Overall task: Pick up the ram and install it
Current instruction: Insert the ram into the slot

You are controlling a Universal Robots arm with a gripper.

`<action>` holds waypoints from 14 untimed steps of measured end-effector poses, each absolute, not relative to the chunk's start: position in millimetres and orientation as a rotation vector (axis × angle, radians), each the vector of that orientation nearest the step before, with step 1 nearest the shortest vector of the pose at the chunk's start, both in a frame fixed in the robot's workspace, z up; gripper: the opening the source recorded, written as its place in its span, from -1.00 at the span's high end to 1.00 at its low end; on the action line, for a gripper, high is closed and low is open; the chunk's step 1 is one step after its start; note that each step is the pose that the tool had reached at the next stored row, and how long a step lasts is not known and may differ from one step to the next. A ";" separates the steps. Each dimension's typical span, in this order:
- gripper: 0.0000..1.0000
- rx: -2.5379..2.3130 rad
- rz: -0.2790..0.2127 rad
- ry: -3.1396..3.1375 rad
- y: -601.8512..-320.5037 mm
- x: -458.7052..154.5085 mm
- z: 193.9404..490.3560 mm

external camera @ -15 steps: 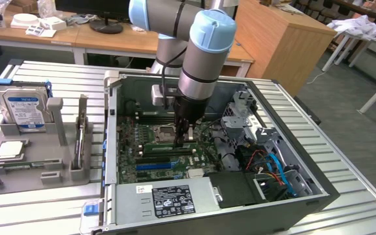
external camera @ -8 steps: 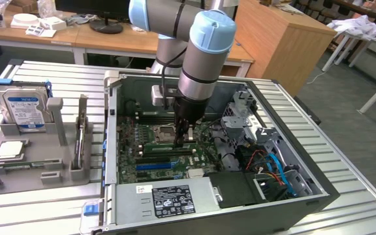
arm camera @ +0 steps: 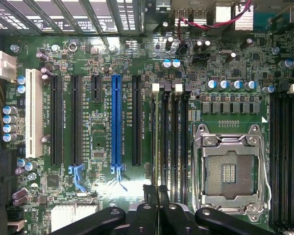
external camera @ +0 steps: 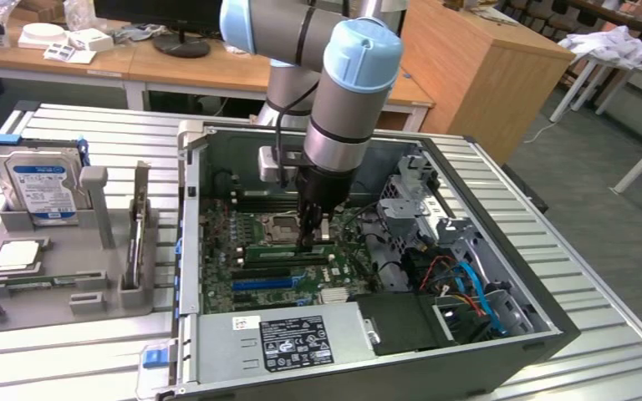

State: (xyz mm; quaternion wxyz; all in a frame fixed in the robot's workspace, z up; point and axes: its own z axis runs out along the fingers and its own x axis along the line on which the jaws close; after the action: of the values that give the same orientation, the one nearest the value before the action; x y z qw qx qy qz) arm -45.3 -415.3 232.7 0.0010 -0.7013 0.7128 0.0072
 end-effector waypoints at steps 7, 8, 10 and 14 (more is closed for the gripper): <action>0.76 -2.202 0.023 2.238 -414.9 -45.3 232.4; 0.76 -2.202 0.023 2.238 -414.9 -45.3 232.4; 0.76 -2.202 0.023 2.238 -414.8 -45.3 232.0; 0.76 -2.202 0.023 2.238 -414.8 -45.3 231.7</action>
State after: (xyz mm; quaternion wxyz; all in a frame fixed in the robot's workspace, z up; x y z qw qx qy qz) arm -45.3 -414.8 231.7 0.0010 -0.7013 0.7128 0.0072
